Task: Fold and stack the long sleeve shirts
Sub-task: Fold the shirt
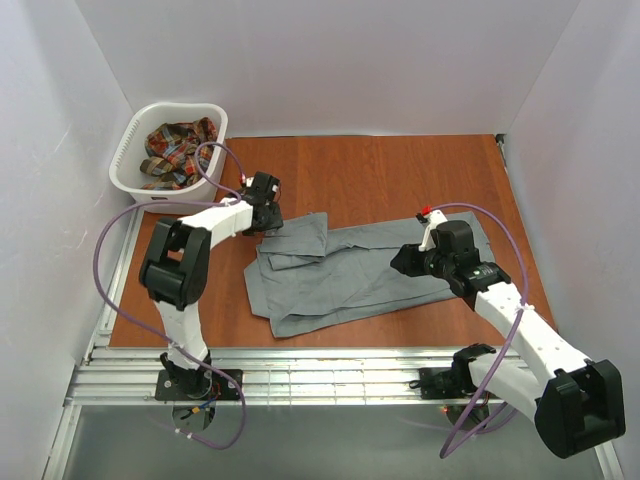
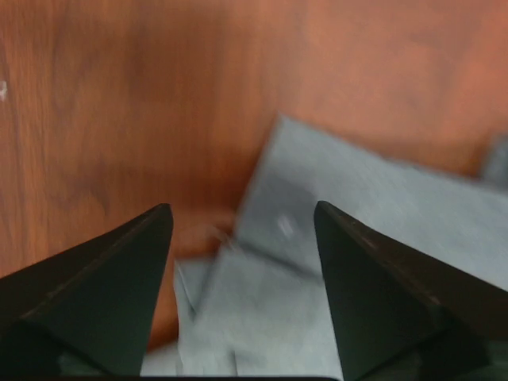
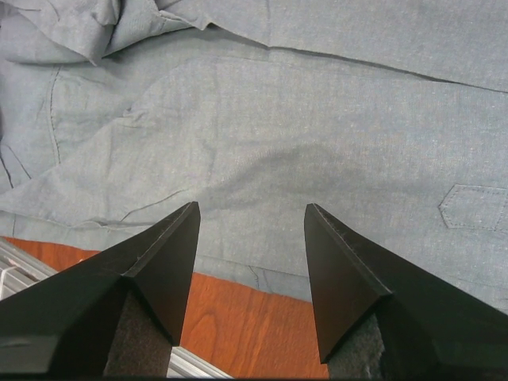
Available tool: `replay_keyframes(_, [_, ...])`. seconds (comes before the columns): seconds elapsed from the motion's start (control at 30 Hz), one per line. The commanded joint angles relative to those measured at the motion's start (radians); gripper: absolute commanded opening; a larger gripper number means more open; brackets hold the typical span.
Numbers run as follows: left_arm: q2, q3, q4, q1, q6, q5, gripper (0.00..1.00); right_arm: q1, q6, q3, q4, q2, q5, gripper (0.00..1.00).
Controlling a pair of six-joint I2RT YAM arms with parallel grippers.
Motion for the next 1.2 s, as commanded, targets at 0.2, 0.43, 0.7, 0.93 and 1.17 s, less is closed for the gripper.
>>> replay_keyframes(0.2, [0.192,0.151,0.002,0.047,0.054,0.073,0.6,0.021,0.0,-0.012,-0.008,-0.043,0.002,0.5])
replay_keyframes(0.43, [0.187,0.055,0.009,0.021,0.037,0.115,0.53,0.021,0.009,-0.012,-0.006,-0.035,0.008,0.5])
replay_keyframes(0.7, [0.216,0.036,0.014,-0.015,0.022,0.113,0.05,0.023,0.013,-0.005,-0.006,-0.036,0.0,0.5])
replay_keyframes(0.93, [0.105,0.105,-0.01,-0.039,0.075,0.049,0.0,0.023,0.012,0.008,-0.026,-0.067,0.022,0.5])
replay_keyframes(1.17, [-0.076,0.128,-0.04,-0.252,0.066,0.088,0.0,0.023,0.02,0.046,-0.057,-0.144,0.154,0.5])
